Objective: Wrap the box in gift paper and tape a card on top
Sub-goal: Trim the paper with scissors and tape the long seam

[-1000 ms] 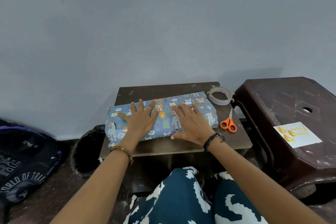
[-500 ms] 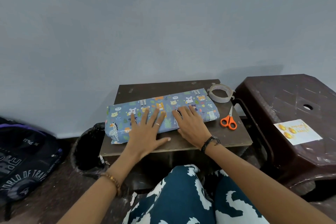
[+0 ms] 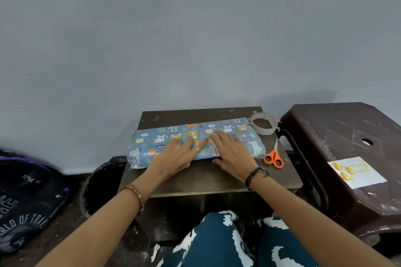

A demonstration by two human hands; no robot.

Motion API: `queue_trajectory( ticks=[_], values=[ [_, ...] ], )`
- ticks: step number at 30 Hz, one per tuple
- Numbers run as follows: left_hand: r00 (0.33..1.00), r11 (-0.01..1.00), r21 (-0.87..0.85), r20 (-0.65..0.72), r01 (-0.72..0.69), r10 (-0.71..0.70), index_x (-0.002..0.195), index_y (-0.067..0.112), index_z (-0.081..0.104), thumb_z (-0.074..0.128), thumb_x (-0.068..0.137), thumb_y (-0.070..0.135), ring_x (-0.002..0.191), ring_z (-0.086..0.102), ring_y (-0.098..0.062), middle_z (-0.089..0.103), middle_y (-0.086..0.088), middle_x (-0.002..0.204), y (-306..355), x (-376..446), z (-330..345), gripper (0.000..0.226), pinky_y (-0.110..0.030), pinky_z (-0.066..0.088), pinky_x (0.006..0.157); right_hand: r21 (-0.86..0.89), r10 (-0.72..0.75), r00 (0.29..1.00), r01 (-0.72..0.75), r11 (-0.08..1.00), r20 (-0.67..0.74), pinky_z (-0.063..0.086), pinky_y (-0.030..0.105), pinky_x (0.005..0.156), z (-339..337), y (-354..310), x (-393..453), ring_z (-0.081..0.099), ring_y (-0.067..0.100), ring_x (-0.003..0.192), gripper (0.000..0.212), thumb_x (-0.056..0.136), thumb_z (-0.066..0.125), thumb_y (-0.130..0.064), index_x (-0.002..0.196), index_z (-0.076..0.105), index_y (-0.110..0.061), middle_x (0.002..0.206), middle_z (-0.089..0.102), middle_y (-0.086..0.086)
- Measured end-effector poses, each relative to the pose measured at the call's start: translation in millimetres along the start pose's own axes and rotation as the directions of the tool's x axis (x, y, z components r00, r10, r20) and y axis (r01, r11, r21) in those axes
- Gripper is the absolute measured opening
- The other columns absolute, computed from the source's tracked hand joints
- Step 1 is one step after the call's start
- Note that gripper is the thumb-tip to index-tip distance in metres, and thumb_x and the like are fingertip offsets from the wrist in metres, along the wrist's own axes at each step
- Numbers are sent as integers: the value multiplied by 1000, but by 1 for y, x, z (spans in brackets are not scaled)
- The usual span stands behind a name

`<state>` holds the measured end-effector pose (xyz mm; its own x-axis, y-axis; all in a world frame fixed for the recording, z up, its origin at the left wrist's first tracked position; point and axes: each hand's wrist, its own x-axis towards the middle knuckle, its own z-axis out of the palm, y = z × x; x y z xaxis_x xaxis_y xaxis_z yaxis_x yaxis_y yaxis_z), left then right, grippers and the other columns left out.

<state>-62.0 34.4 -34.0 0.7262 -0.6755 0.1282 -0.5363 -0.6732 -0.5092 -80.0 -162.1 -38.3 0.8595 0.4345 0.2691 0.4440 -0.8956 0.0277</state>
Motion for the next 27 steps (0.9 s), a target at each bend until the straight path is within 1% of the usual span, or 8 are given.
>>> queue_trajectory(
  ticks=[4,7,9,13,18,21,24,27],
  values=[
    [999,987,-161,37,6,1,125,15,38,81,54,27,56,60,-30,63,-13,92,-9,8,-1,84,-31,50,51,-41,-60,998,61,997,30,53,35,70,-5,10,20,65,28,82,64,52,88,-27,106,62,-5,95,67,11],
    [978,960,-258,202,107,-54,139,17,29,68,78,41,97,61,-34,47,-13,129,-6,14,-9,76,-36,45,80,-38,-87,994,89,995,61,49,36,72,-9,14,26,62,32,85,60,60,84,-26,110,60,-4,94,67,13],
    [967,962,-210,223,175,-127,143,15,22,62,83,42,106,59,-33,37,-12,140,-4,20,-13,77,-36,43,84,-14,-82,996,82,997,45,44,38,82,-13,15,29,58,33,97,57,73,75,-25,121,53,-4,105,64,14],
    [967,980,-121,218,161,-132,145,10,18,52,91,29,99,61,-33,42,-14,135,-1,26,-21,66,-36,45,78,26,-44,996,42,999,76,35,35,92,-15,14,29,50,29,111,58,84,64,-31,133,41,-10,120,58,11],
    [961,981,-119,253,150,-116,144,10,20,53,90,27,101,60,-34,48,-14,130,-3,28,-24,66,-37,46,78,29,-12,989,7,1000,149,36,35,91,-24,18,35,50,26,110,66,84,64,-38,138,32,-16,116,58,7],
    [962,980,-127,247,154,-119,142,12,25,54,89,27,99,60,-33,51,-12,127,-7,29,-26,62,-37,46,75,40,-38,983,31,999,179,34,36,97,-29,18,40,50,26,111,77,80,68,-38,141,27,-16,118,57,8],
    [963,981,-128,248,145,-110,139,13,29,54,90,27,99,60,-32,52,-10,125,-10,28,-25,57,-37,45,73,-10,-61,977,64,998,202,29,39,106,-22,15,39,48,27,118,87,75,73,-39,143,24,-17,133,45,6],
    [970,980,-145,221,134,-100,138,15,32,56,89,29,98,61,-31,55,-8,123,-17,32,-26,57,-36,44,71,-90,-84,985,98,991,150,30,40,106,-13,13,37,48,29,119,85,76,72,-37,143,24,-18,139,37,8]
  ],
)
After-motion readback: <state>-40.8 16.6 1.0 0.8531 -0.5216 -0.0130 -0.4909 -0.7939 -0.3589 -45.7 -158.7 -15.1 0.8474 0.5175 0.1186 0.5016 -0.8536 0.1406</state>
